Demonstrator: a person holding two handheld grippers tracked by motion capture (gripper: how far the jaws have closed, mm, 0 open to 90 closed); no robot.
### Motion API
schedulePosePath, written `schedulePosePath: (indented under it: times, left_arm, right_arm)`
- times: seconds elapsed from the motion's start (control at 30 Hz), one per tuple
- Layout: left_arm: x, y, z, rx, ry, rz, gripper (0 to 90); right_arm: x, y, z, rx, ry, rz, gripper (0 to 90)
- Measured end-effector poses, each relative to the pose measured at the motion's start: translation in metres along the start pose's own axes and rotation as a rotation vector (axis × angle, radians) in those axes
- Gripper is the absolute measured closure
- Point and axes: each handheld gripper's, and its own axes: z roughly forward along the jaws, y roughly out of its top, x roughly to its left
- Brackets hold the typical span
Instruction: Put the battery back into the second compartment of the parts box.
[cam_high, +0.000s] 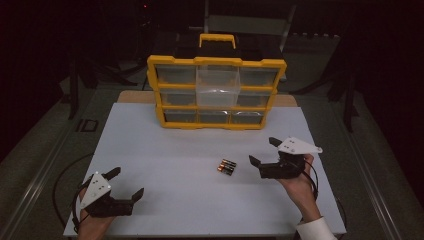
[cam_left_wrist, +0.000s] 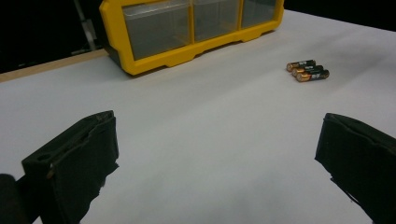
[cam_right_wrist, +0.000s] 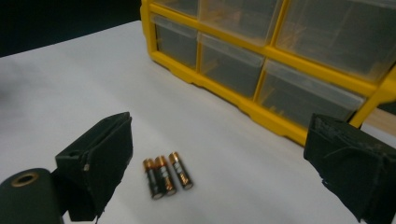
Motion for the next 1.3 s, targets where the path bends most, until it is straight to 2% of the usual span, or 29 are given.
schedulePosePath:
  times: [0.3,0.37,0.6,0.63,0.77,0.83,1.0,1.07,1.1,1.2,1.3]
  left_arm:
    - [0.001,0.0,-0.001,-0.007,0.002,-0.008,0.1]
    - [0.001,0.0,-0.001,-0.006,0.003,-0.009,0.1]
    - [0.001,-0.001,-0.001,-0.001,0.006,-0.009,0.1]
    - [0.001,0.0,-0.001,-0.009,-0.001,-0.016,0.1]
    - [0.002,-0.001,-0.001,-0.006,0.0,-0.017,0.1]
    - [0.002,-0.001,-0.002,-0.004,0.0,-0.017,0.1]
    - [0.002,-0.001,-0.002,-0.007,0.0,-0.021,0.1]
    - [0.002,-0.001,-0.001,-0.009,-0.004,-0.024,0.1]
    - [0.002,-0.001,-0.001,-0.009,-0.004,-0.024,0.1]
    - [0.001,-0.001,-0.001,-0.007,-0.006,-0.022,0.1]
    - [0.001,-0.001,-0.001,-0.007,-0.006,-0.023,0.1]
  right_arm:
    - [-0.009,0.02,0.021,0.017,-0.009,-0.011,7.4]
    - [-0.011,0.024,0.03,0.017,0.009,0.001,7.4]
    - [-0.012,0.035,0.05,0.026,0.019,-0.007,7.5]
    - [-0.01,0.04,0.055,0.037,0.033,-0.013,7.8]
    - [-0.009,0.045,0.062,0.05,0.052,-0.019,7.9]
    - [-0.008,0.049,0.07,0.088,0.062,-0.039,7.9]
    - [-0.009,0.053,0.077,0.118,0.074,-0.049,7.9]
    - [-0.01,0.055,0.082,0.153,0.071,-0.075,7.9]
    - [-0.01,0.055,0.082,0.153,0.071,-0.075,7.9]
    - [-0.011,0.056,0.089,0.205,0.082,-0.1,7.8]
    - [-0.011,0.056,0.09,0.215,0.079,-0.109,7.8]
